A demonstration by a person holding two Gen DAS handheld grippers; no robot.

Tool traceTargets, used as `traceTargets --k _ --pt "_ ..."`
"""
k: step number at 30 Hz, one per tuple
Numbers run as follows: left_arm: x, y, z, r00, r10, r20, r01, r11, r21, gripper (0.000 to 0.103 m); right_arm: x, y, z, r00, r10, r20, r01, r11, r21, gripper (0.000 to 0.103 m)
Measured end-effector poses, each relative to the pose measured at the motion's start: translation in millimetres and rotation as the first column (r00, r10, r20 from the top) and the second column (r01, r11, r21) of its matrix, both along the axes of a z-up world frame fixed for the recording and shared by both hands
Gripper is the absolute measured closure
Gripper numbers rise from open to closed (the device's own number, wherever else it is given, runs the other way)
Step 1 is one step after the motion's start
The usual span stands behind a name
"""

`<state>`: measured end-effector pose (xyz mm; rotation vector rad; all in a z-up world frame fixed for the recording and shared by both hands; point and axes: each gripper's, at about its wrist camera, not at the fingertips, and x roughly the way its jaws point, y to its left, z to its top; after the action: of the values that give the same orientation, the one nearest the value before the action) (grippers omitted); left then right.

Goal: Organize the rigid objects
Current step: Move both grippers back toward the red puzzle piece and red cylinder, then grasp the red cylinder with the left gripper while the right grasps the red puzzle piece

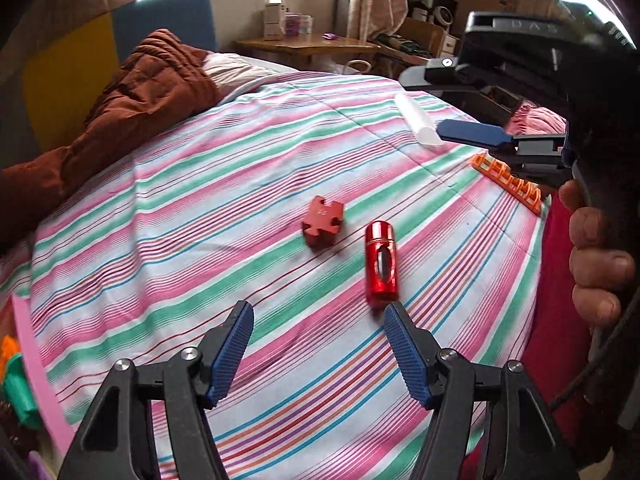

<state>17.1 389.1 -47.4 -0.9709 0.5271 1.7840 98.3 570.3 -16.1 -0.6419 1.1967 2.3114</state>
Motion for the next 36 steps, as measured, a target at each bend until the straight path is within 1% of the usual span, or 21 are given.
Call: traceTargets --k 3,6,8,9,10,11,12,13,16,22,26,29,31,34,36 --pt "2.7 24.3 -9.2 0.999 -0.032 0.026 0.032 0.999 -0.018 0.044 -0.2 1.8 -0.5 1.000 0.000 0.000 0.000 1.000 -0.004 0.053" --pt "6.3 45.9 -15.1 0.998 -0.056 0.039 0.057 0.998 -0.016 0.045 -1.8 2.7 -1.7 1.000 0.006 0.007 -0.006 1.000 -0.010 0.053" --pt "5.2 58.1 -21.7 0.997 -0.055 0.050 0.056 0.998 -0.029 0.050 -2.2 3.1 -2.4 1.000 0.007 0.011 -0.007 1.000 -0.012 0.053" --pt "4.4 64.9 -26.9 0.998 -0.045 0.051 0.048 0.998 -0.045 0.058 -3.0 3.1 -2.8 1.000 0.009 0.013 -0.009 1.000 -0.014 0.053" --pt "3.9 69.6 -32.1 0.998 -0.038 0.058 0.042 0.997 -0.063 0.068 -3.4 3.1 -3.3 1.000 0.011 0.014 -0.010 1.000 -0.015 0.053" --pt "3.9 73.6 -37.5 0.997 -0.035 0.063 0.040 0.996 -0.079 0.073 -3.7 3.2 -3.6 1.000 0.012 0.018 -0.011 1.000 -0.014 0.053" --pt "5.7 73.7 -37.7 0.999 -0.035 0.036 0.037 0.997 -0.072 0.077 -3.9 3.0 -3.9 1.000 0.012 0.021 -0.012 1.000 -0.013 0.053" --pt "7.8 72.8 -37.7 0.999 -0.042 0.019 0.043 0.996 -0.072 0.077 -3.7 2.9 -4.1 1.000 0.012 0.023 -0.012 1.000 -0.012 0.053" --pt "9.1 61.6 -37.6 0.999 -0.032 0.005 0.032 0.997 -0.067 0.077 -5.4 2.6 -4.7 0.999 0.016 0.036 -0.015 1.000 -0.010 0.053" --pt "-11.2 11.4 -40.0 0.996 0.085 0.025 -0.084 0.995 -0.046 0.076 -16.7 -2.1 -7.7 0.994 0.052 0.101 -0.052 0.999 0.001 0.053" --pt "-22.2 -36.4 -42.2 0.989 0.143 0.045 -0.143 0.990 0.004 0.075 -30.1 -9.4 -14.7 0.980 0.116 0.163 -0.117 0.993 -0.007 0.053" --pt "-22.7 -58.6 -41.7 0.983 0.180 0.045 -0.181 0.983 0.015 0.076 -44.4 -19.3 -21.9 0.959 0.171 0.228 -0.174 0.985 -0.008 0.053" --pt "-19.5 -67.9 -41.9 0.979 0.198 0.042 -0.199 0.980 0.020 0.076 -53.6 -27.0 -26.4 0.939 0.206 0.275 -0.214 0.977 0.000 0.053" --pt "-16.3 -78.6 -42.5 0.979 0.201 0.032 -0.202 0.979 0.029 0.076 -67.6 -34.3 -35.9 0.901 0.250 0.354 -0.268 0.963 0.002 0.053" --pt "-14.8 -83.7 -42.3 0.980 0.200 0.025 -0.200 0.979 0.034 0.076 -78.2 -36.0 -42.7 0.869 0.266 0.417 -0.297 0.955 0.010 0.053"
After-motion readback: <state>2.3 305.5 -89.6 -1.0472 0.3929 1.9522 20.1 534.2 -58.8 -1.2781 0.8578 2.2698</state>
